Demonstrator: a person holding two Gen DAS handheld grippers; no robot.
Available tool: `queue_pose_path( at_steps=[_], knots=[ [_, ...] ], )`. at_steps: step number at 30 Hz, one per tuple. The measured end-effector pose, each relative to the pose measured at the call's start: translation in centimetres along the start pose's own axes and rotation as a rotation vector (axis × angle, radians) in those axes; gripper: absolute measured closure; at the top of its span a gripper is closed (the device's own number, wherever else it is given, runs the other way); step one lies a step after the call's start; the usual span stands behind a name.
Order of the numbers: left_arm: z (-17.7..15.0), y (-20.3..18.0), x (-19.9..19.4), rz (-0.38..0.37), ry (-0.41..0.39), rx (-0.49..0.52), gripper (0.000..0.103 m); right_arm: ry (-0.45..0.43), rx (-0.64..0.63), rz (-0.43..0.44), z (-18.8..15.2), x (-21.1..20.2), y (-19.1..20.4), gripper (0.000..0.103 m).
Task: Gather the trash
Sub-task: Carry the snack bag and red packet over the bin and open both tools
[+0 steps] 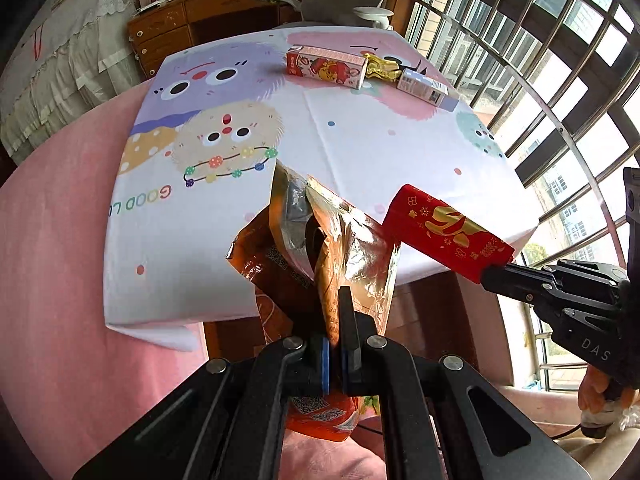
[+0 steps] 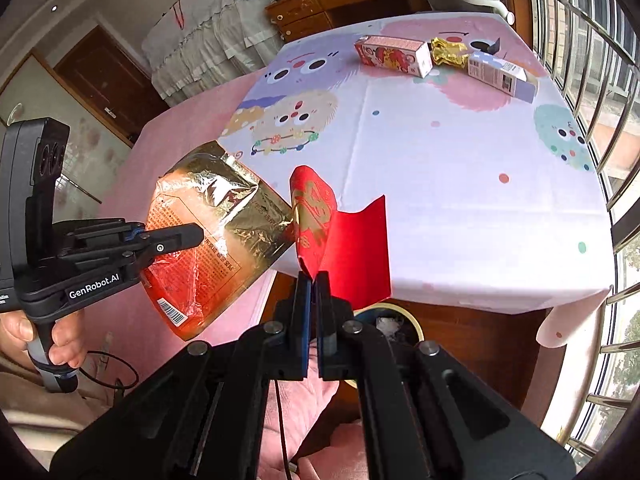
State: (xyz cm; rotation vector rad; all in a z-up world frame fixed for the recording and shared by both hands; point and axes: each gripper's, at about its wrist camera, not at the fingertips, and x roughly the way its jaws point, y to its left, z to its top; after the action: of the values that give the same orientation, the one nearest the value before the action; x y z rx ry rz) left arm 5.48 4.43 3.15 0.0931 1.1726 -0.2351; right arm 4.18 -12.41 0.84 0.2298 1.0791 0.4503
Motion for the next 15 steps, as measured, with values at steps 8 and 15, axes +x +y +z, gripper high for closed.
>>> queue_pose_path(
  at_steps=[8,15],
  knots=[
    [-7.3,-1.8,3.0,0.01,0.135,0.037,0.1,0.15,0.092,0.0,-8.8,3.3,-2.2,0.103],
    [-13.4,-2.1,11.3,0.028,0.217,0.095,0.1,0.239,0.195,-0.074,-16.1,11.1,-5.2,0.103]
  ],
)
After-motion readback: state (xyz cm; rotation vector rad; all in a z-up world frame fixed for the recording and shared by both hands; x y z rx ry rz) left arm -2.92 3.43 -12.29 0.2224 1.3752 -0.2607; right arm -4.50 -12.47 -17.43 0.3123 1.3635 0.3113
